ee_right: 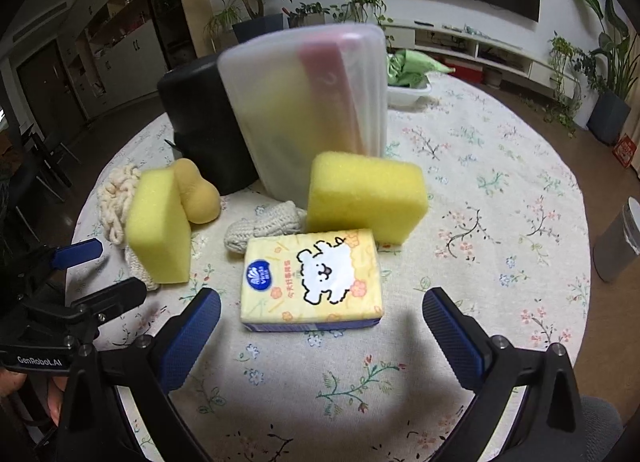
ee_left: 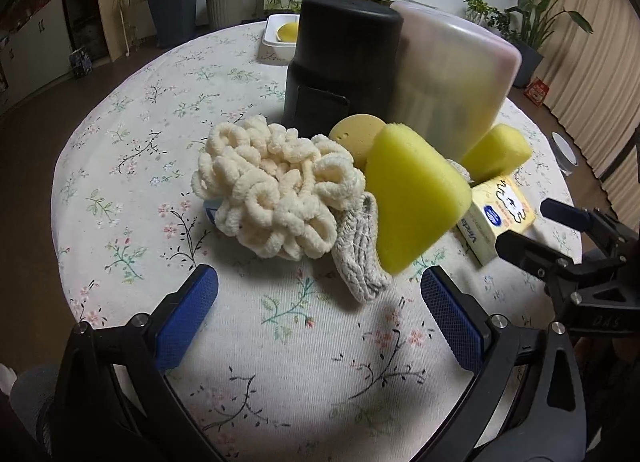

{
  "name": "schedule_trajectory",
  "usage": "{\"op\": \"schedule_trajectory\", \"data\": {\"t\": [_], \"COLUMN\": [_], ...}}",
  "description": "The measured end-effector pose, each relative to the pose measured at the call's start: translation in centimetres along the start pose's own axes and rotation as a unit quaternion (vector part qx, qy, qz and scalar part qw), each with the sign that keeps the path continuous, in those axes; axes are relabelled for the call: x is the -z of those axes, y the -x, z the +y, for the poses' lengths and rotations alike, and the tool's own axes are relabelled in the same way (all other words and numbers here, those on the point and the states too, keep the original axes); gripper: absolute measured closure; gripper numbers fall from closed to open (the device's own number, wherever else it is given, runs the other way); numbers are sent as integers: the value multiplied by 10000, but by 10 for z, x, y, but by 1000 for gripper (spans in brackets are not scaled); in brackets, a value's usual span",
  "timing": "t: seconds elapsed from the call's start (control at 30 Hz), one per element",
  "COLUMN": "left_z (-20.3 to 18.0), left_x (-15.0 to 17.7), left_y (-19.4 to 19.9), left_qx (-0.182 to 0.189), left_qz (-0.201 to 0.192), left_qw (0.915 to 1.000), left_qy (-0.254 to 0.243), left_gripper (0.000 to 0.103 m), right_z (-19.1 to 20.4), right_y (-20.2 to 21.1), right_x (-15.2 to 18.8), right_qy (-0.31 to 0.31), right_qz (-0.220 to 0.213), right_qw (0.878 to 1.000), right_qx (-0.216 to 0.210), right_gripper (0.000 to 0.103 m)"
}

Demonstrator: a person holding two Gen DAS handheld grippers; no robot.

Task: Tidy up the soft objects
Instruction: 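Grasp the dog-print tissue pack with the right tool while the left tool grasps the woven loofah mitt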

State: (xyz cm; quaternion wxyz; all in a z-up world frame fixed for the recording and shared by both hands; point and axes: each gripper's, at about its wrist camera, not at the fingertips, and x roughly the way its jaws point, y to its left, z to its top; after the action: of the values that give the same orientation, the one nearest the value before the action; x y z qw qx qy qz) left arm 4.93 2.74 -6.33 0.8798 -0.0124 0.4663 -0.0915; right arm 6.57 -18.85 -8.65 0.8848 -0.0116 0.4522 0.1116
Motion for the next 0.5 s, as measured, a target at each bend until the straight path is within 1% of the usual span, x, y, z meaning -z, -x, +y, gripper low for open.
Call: {"op": "schedule_trajectory", "data": {"t": [0.2,0.37,0.4,0.43,0.5], "left_z": [-4,-3,-2,-2,-4], "left_x": [-7,-10,-10,-11,-9], "left_y": [-8,-14,-15,-15,-15], "left_qx": [-39,46,78,116,200], "left_qz": [125,214,231,236,257], "left_qw": [9999,9997,9996,9995,9993], "left_qy": [-14,116,146,158,169], "left_gripper": [0,2,3,8,15], "right_z": [0,2,1,1,2], "right_y": [-7,-16,-18,-20,-22], "right_x": [-5,-8,-8,-8,-8], "right_qy": [11,64,50,34,33], "right_qz": [121,383,437,474,523], "right_qw": [9999,9990,9988,9986,9984], "right_qx": [87,218,221,211,233], "right_gripper": [0,0,0,1,1]}}
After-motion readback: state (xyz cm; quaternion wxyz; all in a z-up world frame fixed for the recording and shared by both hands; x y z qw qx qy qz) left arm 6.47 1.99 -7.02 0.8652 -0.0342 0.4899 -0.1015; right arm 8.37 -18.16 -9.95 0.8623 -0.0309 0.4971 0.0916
